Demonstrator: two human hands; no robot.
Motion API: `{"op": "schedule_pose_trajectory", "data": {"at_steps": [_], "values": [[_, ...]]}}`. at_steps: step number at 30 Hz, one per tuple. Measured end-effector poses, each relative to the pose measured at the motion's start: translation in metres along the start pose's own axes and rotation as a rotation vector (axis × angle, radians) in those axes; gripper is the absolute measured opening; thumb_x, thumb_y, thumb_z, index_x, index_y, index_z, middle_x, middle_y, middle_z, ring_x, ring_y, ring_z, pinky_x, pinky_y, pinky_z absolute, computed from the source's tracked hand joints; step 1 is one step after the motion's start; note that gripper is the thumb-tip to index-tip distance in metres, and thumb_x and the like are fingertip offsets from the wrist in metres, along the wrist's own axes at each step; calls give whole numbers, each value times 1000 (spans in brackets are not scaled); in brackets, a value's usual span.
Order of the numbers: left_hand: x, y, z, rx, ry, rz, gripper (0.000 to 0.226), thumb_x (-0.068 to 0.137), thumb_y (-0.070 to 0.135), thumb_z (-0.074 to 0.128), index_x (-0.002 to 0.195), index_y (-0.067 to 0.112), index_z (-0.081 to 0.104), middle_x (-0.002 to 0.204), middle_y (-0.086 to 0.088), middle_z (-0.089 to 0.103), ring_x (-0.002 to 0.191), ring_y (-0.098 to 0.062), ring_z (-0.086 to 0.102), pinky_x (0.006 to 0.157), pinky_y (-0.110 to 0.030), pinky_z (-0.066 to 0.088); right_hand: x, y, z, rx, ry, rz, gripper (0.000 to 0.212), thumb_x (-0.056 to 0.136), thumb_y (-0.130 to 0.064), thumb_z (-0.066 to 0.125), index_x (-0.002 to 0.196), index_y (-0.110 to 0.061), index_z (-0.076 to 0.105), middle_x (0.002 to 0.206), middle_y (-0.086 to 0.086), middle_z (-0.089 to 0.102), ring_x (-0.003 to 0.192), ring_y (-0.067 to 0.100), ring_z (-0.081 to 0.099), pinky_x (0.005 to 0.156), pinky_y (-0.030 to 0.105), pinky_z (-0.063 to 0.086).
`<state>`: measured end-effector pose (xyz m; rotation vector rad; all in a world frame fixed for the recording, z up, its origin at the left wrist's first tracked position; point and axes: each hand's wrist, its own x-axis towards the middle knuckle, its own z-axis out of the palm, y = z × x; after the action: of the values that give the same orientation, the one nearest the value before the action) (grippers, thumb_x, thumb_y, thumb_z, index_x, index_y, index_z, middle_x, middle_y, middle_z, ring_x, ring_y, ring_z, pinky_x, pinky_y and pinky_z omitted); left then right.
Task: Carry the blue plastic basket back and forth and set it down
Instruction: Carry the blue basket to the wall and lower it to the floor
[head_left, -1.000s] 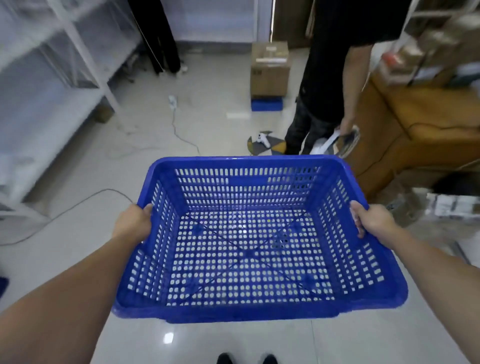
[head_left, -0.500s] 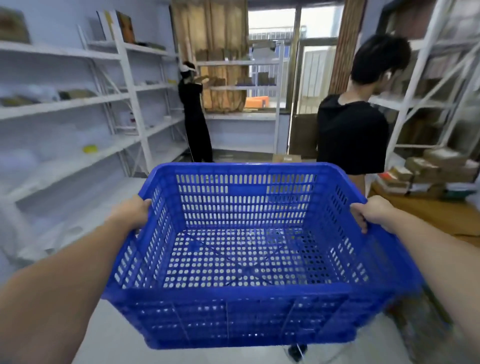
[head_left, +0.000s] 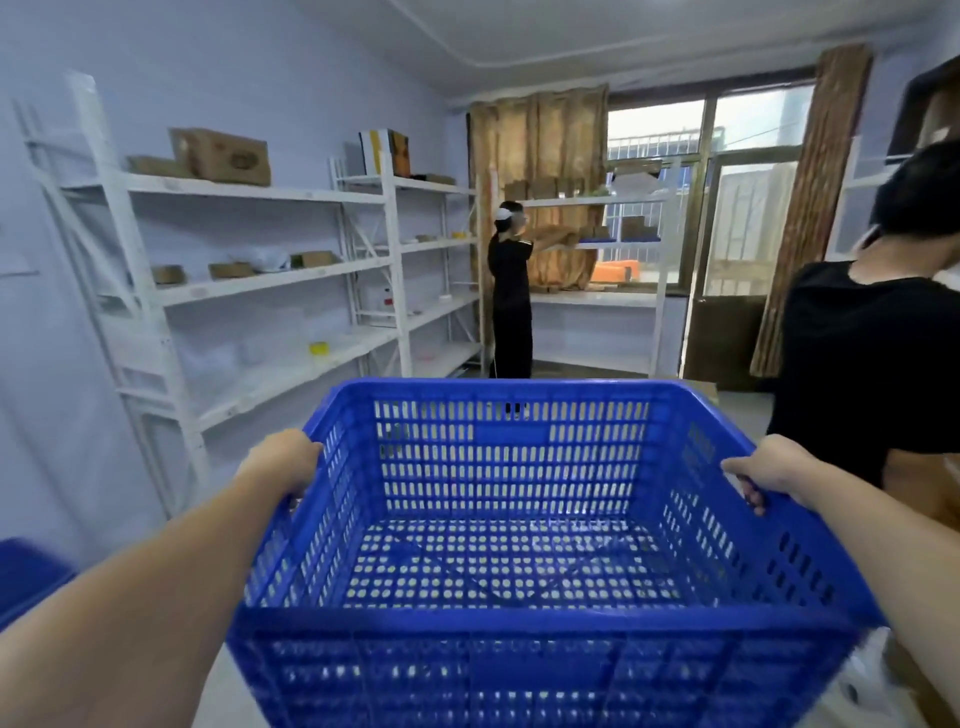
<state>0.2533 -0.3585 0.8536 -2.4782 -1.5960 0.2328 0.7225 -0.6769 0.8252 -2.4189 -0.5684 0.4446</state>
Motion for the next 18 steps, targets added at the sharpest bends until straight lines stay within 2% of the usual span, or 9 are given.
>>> {"op": "schedule_pose_trajectory", "data": {"at_steps": [2,5,6,8,11,15,16,18], "values": [[1,-23,10,3,-27,-45,50,86,4,59,134,19,58,80,2,47,77,-18,59,68,-30,52,8,-24,18,-2,-31,-30,40,98,-18,62,64,1,53,43,14,55,37,26,52,54,33,51],[1,-60,22,-25,-69,-113,48,82,4,62,127,17,61,93,-3,58,88,-23,65,69,-32,54,22,-64,47,-23,-85,-91,37,97,-14,62,64,2,55,52,18,57,44,27,53,53,37,53],[2,-72,27,-43,-85,-152,48,81,4,63,126,17,62,95,-3,59,86,-23,64,68,-32,55,26,-79,58,-42,-113,-124,37,97,-14,61,64,2,57,56,20,58,46,28,55,53,36,53],[-3,-94,35,-60,-105,-227,53,79,7,66,130,19,59,97,-4,56,84,-22,59,66,-32,52,37,-110,81,-62,-160,-186,38,96,-14,60,61,1,58,59,22,61,47,28,57,55,35,52],[-15,-125,49,-84,-133,-365,57,79,11,64,135,22,55,90,0,49,83,-22,53,67,-32,47,55,-155,119,-77,-228,-281,44,96,-14,60,55,1,55,52,22,60,39,28,55,57,35,52],[-30,-172,71,-163,-117,-539,59,74,11,64,131,26,56,81,1,45,77,-22,53,70,-36,55,74,-220,172,-63,-327,-398,46,95,-10,60,52,2,52,49,21,55,40,29,52,53,37,51],[-37,-184,76,-187,-117,-589,52,75,11,64,125,25,59,81,0,48,76,-23,55,68,-36,55,75,-237,185,-61,-356,-432,46,96,-10,60,51,1,52,49,21,54,40,29,52,52,37,51],[-56,-201,84,-213,-103,-722,11,85,13,63,96,15,62,78,-3,54,82,-28,63,75,-40,58,73,-269,212,-68,-417,-500,47,97,-10,58,52,2,51,46,20,53,36,28,50,49,35,49]]}}
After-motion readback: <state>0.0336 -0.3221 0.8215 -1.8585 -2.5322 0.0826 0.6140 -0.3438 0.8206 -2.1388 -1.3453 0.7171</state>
